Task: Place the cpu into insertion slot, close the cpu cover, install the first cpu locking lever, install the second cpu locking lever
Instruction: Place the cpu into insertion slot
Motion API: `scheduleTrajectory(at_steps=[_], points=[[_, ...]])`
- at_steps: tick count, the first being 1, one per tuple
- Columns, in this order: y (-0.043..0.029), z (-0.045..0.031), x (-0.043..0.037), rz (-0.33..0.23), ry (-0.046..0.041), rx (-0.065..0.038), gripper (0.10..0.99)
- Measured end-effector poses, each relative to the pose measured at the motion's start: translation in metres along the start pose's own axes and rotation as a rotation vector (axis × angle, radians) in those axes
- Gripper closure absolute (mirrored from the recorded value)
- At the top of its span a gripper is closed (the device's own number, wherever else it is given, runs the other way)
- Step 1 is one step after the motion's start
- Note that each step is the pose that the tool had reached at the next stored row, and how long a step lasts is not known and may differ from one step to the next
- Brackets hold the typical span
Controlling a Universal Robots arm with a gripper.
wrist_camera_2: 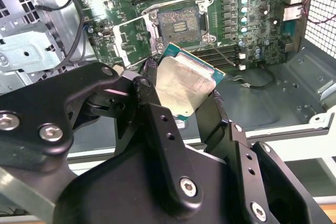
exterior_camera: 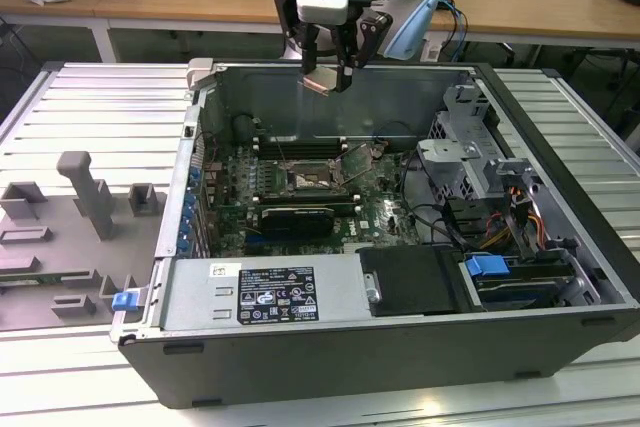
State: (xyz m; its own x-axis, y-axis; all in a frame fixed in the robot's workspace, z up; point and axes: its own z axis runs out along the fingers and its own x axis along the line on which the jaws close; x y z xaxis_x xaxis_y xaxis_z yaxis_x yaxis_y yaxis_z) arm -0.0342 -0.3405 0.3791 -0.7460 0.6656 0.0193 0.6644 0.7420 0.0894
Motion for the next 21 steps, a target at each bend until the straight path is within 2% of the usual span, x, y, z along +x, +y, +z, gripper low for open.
scheduleTrajectory(at_steps=[21], points=[[0.0,0.0004,0.0,0.125,-0.0112,-0.002,0.549]])
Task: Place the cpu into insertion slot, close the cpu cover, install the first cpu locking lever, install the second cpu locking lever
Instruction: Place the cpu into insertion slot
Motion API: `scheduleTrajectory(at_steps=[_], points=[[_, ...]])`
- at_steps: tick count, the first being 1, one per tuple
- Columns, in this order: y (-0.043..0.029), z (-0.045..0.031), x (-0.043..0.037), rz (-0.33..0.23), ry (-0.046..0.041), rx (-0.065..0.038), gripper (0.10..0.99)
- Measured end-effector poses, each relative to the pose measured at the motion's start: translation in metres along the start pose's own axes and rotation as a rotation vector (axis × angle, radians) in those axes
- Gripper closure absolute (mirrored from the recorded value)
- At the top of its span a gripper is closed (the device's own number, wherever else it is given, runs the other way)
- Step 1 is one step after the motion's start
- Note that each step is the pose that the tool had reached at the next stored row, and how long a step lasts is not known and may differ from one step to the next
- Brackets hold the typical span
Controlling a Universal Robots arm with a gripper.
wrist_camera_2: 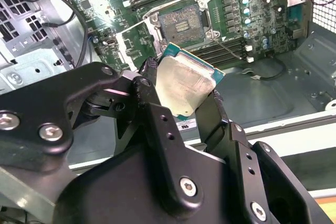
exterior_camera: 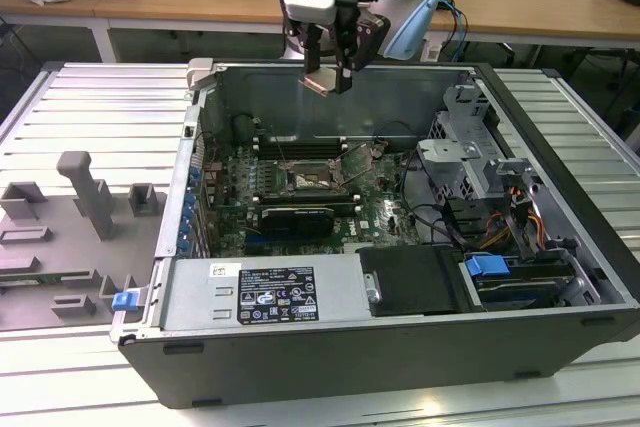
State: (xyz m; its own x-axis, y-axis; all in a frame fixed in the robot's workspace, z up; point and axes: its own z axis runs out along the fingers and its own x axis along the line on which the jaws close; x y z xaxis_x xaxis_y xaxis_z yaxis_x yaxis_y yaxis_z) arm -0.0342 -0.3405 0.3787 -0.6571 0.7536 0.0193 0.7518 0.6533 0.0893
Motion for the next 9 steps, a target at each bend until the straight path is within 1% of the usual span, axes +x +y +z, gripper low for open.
scheduleTrajectory(at_steps=[9], points=[[0.0,0.0002,0.0,0.043,-0.0039,-0.001,0.549]])
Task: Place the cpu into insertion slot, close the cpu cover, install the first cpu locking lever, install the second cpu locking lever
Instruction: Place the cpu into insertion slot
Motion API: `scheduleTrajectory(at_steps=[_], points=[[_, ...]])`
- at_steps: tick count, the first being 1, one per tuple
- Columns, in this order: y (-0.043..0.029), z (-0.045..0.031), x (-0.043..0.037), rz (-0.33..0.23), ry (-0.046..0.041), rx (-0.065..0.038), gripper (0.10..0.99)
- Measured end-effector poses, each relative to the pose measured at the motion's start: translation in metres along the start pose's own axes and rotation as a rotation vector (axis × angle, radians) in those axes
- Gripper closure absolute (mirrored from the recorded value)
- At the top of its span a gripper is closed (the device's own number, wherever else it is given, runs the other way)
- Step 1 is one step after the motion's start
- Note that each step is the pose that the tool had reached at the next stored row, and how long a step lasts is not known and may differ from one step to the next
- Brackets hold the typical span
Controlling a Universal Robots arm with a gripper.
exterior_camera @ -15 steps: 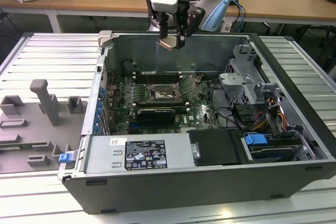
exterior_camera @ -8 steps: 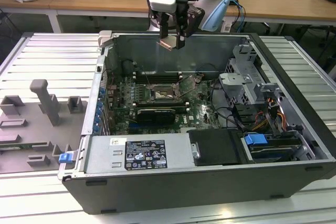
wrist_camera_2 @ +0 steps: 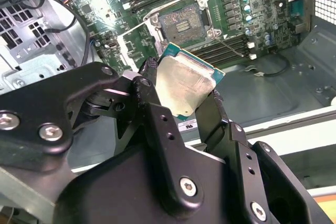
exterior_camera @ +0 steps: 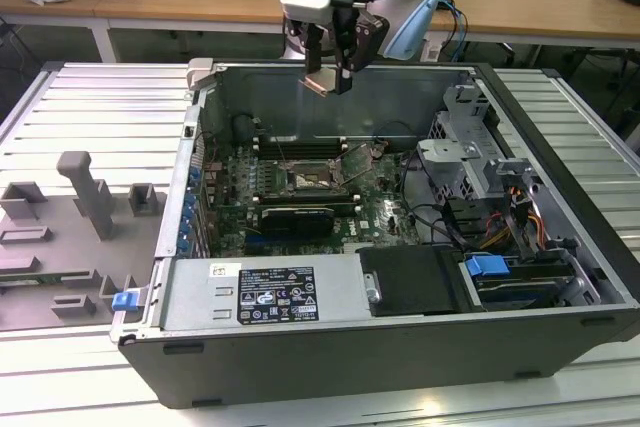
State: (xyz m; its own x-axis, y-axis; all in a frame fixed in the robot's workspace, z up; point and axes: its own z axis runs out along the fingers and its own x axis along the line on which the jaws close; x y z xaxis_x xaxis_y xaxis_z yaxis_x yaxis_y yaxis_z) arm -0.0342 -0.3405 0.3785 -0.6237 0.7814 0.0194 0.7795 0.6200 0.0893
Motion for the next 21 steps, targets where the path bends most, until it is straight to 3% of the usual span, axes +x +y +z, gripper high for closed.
scheduleTrajectory(at_steps=[6,14,21], points=[[0.0,0.0002,0.0,0.037,-0.0034,-0.001,0.549],[-0.0002,0.0025,0.0,0.202,-0.0182,-0.004,0.549],[-0.0003,0.0038,-0.0001,0.299,-0.0269,-0.006,0.549]])
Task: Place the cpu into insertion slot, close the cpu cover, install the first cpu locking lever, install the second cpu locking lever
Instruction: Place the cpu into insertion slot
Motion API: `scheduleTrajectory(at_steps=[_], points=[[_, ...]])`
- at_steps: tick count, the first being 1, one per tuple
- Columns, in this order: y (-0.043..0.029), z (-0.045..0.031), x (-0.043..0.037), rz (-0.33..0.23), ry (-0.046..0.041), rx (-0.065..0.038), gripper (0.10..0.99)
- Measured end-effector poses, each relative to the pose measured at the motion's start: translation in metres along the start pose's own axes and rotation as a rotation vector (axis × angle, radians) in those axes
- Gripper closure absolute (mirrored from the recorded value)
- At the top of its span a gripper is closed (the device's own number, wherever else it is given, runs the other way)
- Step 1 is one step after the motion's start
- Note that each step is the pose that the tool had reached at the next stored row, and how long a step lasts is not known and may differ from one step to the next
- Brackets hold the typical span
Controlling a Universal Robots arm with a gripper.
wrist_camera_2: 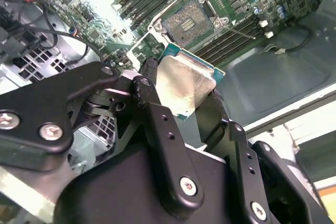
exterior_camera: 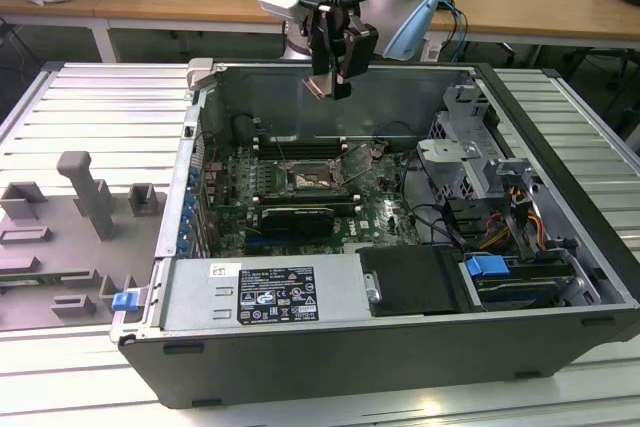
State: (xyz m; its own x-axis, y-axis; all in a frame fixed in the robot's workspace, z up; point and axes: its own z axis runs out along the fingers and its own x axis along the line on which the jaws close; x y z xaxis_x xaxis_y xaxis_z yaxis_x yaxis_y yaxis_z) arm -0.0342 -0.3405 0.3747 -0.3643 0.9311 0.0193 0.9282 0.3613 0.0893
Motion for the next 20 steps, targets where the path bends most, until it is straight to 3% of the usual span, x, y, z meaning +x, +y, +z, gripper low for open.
scheduleTrajectory(at_steps=[20], points=[[-0.0004,0.0045,-0.0001,0.236,-0.0214,-0.004,0.549]])
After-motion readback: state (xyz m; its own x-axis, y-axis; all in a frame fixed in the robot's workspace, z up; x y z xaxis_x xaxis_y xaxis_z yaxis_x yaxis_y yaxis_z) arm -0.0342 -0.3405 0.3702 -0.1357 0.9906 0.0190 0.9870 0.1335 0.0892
